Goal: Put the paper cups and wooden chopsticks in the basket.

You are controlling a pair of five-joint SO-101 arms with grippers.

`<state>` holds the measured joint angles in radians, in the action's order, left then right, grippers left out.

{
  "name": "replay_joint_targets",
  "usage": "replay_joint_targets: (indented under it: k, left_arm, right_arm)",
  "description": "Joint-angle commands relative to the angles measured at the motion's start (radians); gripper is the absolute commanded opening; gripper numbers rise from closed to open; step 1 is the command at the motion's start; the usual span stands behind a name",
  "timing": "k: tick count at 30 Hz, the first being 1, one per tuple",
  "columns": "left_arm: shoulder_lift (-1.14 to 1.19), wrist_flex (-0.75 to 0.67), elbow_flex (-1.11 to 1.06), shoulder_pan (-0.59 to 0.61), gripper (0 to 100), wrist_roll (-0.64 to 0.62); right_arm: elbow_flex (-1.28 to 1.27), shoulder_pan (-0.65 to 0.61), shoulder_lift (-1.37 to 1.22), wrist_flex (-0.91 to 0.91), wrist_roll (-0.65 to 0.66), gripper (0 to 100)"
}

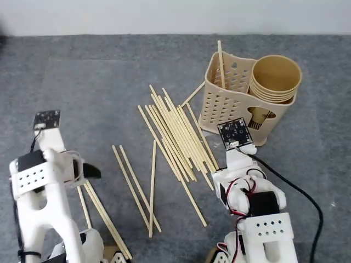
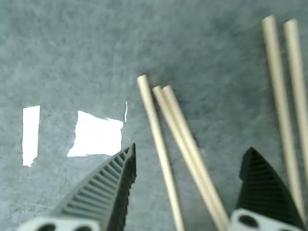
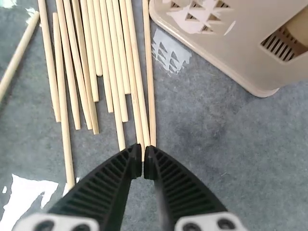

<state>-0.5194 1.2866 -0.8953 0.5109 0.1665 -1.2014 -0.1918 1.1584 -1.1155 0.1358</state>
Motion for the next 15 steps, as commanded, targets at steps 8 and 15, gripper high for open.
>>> replay_joint_targets:
  k: [8, 15]
  left_arm:
    - [-0.034, -0.216, -0.22, 0.031, 33, 0.064]
    - [-0.034, -0.242, -0.269, -0.044, 33, 0.005]
  right_arm:
    - [-0.009, -0.007, 0.019, 0.051, 0.0, 3.2]
    - [-0.009, -0.007, 0.019, 0.051, 0.0, 3.2]
